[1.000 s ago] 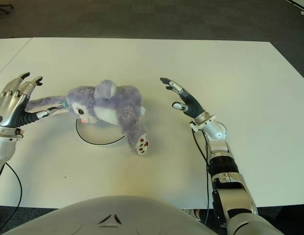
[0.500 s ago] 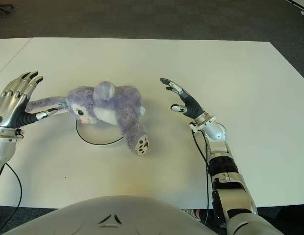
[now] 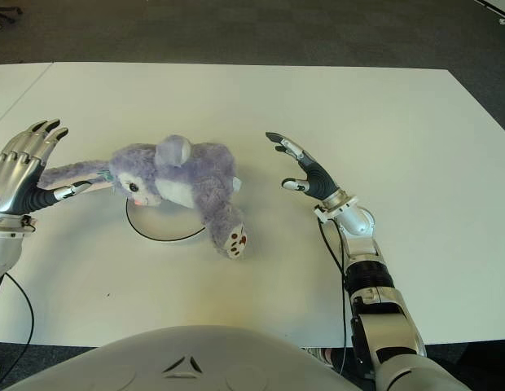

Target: Put the doll into the plate.

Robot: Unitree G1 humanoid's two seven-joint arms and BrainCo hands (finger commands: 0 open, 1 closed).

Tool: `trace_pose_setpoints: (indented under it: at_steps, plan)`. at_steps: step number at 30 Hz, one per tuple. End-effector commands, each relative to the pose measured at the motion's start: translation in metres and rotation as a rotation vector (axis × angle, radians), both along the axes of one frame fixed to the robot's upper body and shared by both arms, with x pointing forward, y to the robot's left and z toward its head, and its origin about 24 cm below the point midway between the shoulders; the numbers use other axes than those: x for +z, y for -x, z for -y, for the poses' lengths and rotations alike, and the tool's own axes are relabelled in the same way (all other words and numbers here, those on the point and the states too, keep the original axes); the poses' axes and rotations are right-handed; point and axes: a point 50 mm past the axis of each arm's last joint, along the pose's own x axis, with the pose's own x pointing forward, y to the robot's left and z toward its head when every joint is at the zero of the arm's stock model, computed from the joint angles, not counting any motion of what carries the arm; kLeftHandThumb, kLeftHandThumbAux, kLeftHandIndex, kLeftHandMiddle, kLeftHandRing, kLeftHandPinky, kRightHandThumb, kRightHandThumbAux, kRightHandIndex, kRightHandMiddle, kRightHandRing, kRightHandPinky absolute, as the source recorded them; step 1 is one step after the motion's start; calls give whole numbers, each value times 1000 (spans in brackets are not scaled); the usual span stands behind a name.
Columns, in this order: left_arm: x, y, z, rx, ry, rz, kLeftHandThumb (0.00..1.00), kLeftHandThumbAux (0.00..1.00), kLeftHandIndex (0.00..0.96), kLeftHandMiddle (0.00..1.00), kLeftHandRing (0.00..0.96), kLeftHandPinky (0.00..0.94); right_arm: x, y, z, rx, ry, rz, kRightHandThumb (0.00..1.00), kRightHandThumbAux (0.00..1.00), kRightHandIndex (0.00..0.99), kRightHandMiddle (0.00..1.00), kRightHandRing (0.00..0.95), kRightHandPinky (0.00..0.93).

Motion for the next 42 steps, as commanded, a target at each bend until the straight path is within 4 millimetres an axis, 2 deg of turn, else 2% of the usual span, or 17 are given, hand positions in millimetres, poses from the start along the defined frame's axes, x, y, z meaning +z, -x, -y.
trace_pose_setpoints:
  at_steps: [1,8,18,23,31,34,39,42]
  plan:
    - [3,8,-13,31,1,-12,0,62,0,0,0,0,-4,0,-2,12,2,-8,0,276,0,0,0,0]
    - [4,25,-45,139,28,-20,0,46,0,0,0,0,-6,-1,-2,20,10,-33,0,282,0,0,0,0]
    - [11,36,-70,210,98,7,0,35,0,0,0,0,-7,-3,-2,5,19,-41,0,282,0,0,0,0]
    - [19,42,-74,190,198,44,0,80,0,0,0,0,-10,-6,0,-12,24,-60,0,286,0,0,0,0]
    - [19,57,-92,235,397,102,0,162,0,0,0,0,-12,-11,2,-22,27,-80,0,288,0,0,0,0]
    - [20,51,-97,259,466,138,0,197,0,0,0,0,-12,-14,2,-27,31,-94,0,267,0,0,0,0]
    - [14,31,-96,285,553,158,0,220,0,0,0,0,-13,-17,4,-34,33,-110,0,252,0,0,0,0]
    - [-3,0,-81,275,724,180,0,242,0,0,0,0,-16,-17,5,-36,23,-120,0,248,0,0,0,0]
